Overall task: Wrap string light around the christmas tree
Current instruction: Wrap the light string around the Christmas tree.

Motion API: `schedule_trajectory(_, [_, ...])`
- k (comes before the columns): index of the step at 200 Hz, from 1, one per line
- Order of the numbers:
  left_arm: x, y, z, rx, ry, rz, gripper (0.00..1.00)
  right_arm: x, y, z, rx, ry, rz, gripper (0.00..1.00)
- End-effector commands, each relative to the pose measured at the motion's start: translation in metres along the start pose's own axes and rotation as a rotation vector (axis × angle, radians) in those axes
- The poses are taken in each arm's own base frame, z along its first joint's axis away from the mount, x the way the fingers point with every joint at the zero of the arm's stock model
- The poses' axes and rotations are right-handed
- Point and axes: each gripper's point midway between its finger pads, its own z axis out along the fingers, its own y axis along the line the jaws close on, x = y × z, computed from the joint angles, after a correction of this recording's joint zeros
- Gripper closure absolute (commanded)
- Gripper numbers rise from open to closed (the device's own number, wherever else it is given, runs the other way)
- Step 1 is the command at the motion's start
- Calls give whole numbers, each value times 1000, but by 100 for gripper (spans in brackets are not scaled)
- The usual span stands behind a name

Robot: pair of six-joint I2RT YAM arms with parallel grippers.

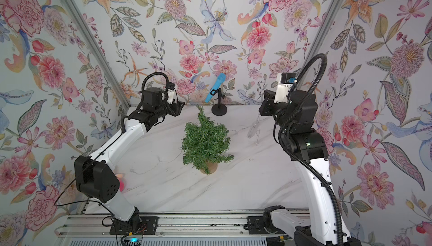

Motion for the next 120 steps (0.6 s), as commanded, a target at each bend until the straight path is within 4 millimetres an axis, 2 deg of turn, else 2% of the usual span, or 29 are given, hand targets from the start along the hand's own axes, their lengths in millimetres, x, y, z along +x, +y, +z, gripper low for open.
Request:
schedule_trajectory(1, [-29, -26, -9, 135, -105, 54, 29, -21, 19, -1, -66, -42, -60, 100])
schedule_trajectory(27, [-56, -46, -15, 240, -195, 96, 25, -38, 35, 5, -101, -71, -83, 100])
schedule_trajectory(45, [-68, -66, -18, 305, -242, 155, 23, -47, 56, 12, -158, -83, -98, 100])
schedule_trajectory(80, [-80, -94, -18, 399, -297, 214, 19, -55, 93, 29, -232, -96, -136, 100])
schedule_trajectory(120, [-93, -122, -32, 559, -414, 227, 11, -55, 120, 53, -246, -98, -185, 100])
